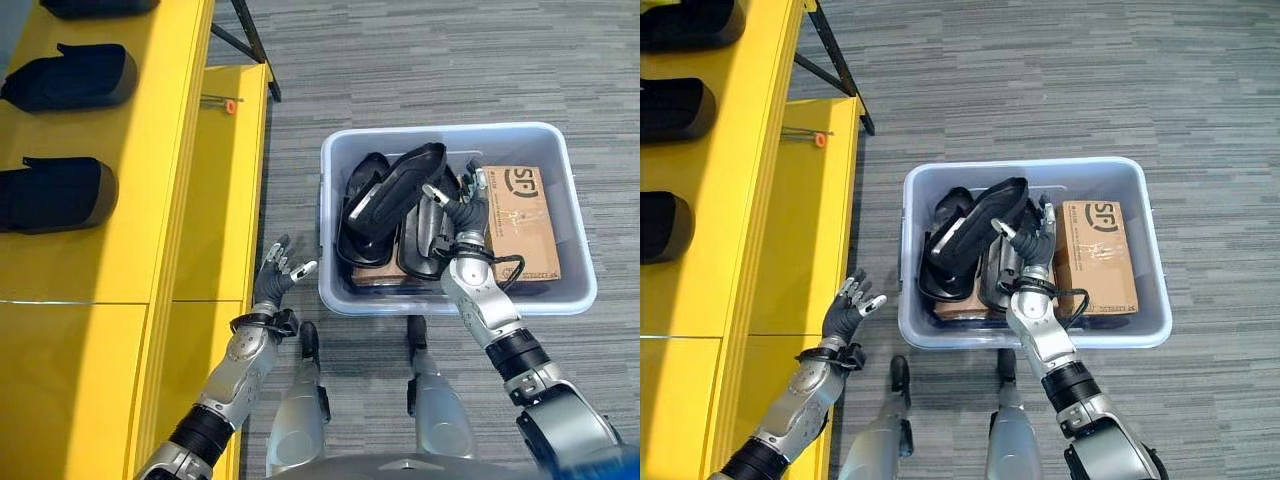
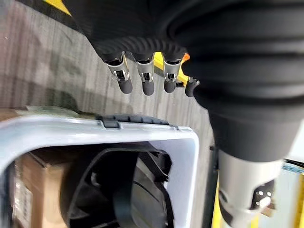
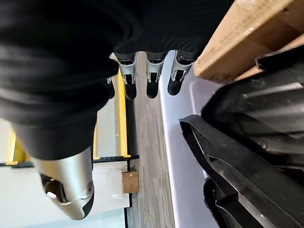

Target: Move parts from the plastic box to the shelf.

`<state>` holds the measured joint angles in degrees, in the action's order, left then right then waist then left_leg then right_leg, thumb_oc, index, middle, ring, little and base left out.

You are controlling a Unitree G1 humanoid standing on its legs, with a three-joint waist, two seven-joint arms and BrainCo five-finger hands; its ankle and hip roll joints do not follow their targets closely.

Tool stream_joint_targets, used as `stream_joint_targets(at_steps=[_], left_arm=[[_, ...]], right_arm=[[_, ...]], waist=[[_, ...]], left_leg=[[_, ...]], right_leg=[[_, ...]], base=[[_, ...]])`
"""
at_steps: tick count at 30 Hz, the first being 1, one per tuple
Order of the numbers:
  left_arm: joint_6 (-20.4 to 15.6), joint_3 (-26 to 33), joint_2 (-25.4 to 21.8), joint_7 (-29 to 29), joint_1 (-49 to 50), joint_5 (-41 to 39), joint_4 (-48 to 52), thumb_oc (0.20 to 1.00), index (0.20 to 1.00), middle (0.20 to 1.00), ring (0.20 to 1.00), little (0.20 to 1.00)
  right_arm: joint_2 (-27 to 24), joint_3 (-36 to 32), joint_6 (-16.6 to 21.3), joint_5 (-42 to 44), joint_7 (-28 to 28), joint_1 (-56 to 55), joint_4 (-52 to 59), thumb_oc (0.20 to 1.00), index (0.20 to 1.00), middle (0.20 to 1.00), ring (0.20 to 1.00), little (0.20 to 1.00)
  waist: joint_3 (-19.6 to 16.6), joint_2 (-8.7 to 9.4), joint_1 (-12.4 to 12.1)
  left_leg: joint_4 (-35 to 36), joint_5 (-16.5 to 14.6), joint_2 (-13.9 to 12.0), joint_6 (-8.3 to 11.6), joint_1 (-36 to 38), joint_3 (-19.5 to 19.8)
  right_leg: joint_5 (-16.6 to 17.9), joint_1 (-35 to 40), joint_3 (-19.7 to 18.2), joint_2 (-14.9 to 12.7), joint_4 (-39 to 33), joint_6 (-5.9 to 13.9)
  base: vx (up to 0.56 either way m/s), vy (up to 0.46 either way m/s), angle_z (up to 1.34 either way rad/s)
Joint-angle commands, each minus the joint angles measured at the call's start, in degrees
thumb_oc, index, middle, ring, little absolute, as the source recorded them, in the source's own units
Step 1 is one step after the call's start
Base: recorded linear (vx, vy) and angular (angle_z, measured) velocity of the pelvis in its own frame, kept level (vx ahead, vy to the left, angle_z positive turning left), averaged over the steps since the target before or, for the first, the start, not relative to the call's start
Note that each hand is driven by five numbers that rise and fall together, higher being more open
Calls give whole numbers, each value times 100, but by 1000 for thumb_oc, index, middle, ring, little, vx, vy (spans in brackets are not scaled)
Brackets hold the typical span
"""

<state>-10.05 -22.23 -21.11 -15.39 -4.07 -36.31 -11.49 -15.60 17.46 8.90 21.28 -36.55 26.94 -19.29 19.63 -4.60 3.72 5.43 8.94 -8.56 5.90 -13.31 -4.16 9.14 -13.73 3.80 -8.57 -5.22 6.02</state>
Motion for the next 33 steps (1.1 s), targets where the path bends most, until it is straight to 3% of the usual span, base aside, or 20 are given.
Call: stream_joint_targets(at_steps=[1, 13, 17, 25, 33], left_arm=[[-170, -210, -58, -15, -439, 266, -114, 1000, 1000, 1000, 1000, 1000], [-226, -515, 150, -78, -655, 111, -146, 1000, 1000, 1000, 1000, 1000], [-275, -666, 289, -128, -840, 52, -158, 1000, 1000, 1000, 1000, 1000], [-302, -726, 357, -216, -978, 52, -178, 1000, 1000, 1000, 1000, 1000], [-339, -669, 403, -350, -1062, 44, -151, 1000, 1000, 1000, 1000, 1000]], right_arm=[[150, -185, 305, 101, -139, 518, -211, 1000, 1000, 1000, 1000, 1000], [213, -252, 201, 298, -383, 1646, -1678, 1000, 1000, 1000, 1000, 1000], [108, -403, 234, 532, -450, 2239, -2665, 1000, 1000, 1000, 1000, 1000], [-130, -511, 311, 675, -600, 2671, -3170, 1000, 1000, 1000, 1000, 1000], [-92, -404, 436, 610, -685, 2708, -2898, 1000, 1000, 1000, 1000, 1000]], waist=[[82, -89, -117], [485, -535, -114], [747, -721, -72], [1016, -784, -11], [1017, -737, 15]], left_leg=[[-43, -683, -59, 153, 463, -76], [-43, -661, 128, 123, 195, -220], [-43, -676, 160, 108, 43, -305], [-43, -684, 153, 103, -118, -400], [-43, -701, 147, 101, -305, -440]], right_leg=[[-571, -785, -174, -643, 1154, 462], [-519, -1197, -338, -778, 1241, 467], [-541, -1583, -480, -764, 1408, 453], [-567, -1974, -598, -708, 1576, 425], [-587, -2288, -644, -646, 1650, 409]], base=[[0, 0, 0], [-6, 23, -2], [-4, 40, -7], [7, 11, -10], [5, -2, -3]])
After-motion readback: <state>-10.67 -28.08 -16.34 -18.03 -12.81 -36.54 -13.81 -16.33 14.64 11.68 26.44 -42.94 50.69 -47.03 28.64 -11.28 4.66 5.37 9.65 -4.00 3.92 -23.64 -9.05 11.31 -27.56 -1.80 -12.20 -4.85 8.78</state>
